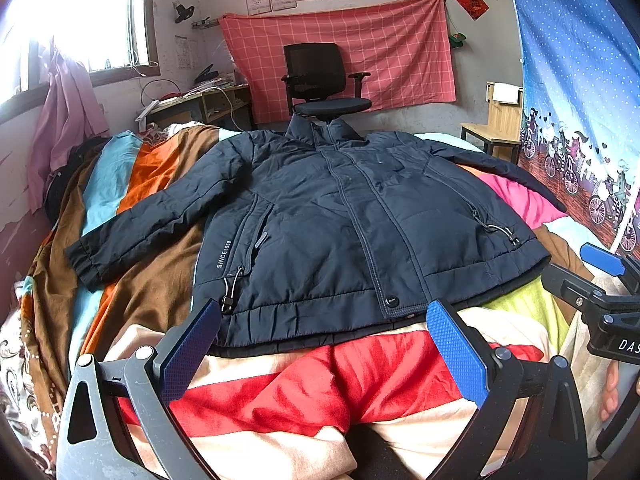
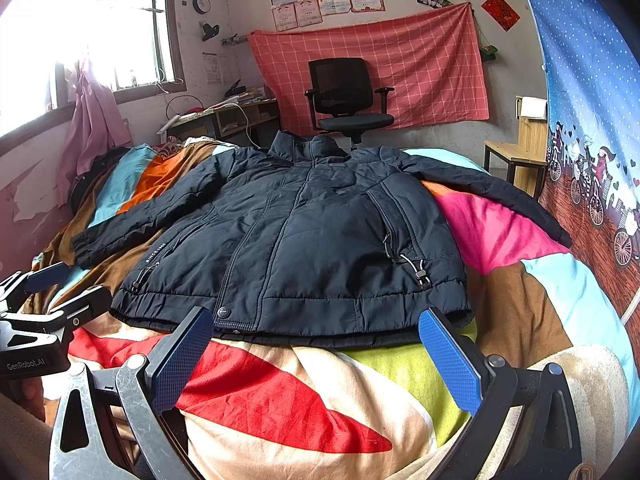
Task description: Fold large clothes
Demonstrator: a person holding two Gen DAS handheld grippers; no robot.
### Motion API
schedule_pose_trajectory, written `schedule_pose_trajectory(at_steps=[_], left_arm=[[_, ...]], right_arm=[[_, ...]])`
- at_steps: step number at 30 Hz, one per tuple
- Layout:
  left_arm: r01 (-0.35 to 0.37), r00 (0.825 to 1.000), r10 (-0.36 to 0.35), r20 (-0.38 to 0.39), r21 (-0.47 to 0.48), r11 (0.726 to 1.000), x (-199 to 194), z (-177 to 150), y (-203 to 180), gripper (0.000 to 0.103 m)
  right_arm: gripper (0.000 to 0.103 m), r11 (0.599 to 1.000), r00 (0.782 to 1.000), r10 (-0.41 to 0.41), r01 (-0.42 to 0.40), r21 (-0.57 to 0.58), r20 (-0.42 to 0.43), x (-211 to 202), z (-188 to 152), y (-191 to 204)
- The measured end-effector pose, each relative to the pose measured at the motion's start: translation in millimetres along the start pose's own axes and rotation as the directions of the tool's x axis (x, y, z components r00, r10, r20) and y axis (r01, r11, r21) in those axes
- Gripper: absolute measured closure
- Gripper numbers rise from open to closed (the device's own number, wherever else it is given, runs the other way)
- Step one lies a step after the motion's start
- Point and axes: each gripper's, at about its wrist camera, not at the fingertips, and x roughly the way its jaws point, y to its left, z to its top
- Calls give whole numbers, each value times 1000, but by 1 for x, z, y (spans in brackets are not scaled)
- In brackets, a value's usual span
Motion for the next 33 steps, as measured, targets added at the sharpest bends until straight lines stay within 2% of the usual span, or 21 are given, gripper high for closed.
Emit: schedule_pose_trajectory(at_steps=[33], left_arm=[[1, 1000, -1, -1, 2, 1000, 1, -2, -2, 2]], right_arm=[[0, 1000, 1000, 1, -1, 1, 3, 0, 0, 0]])
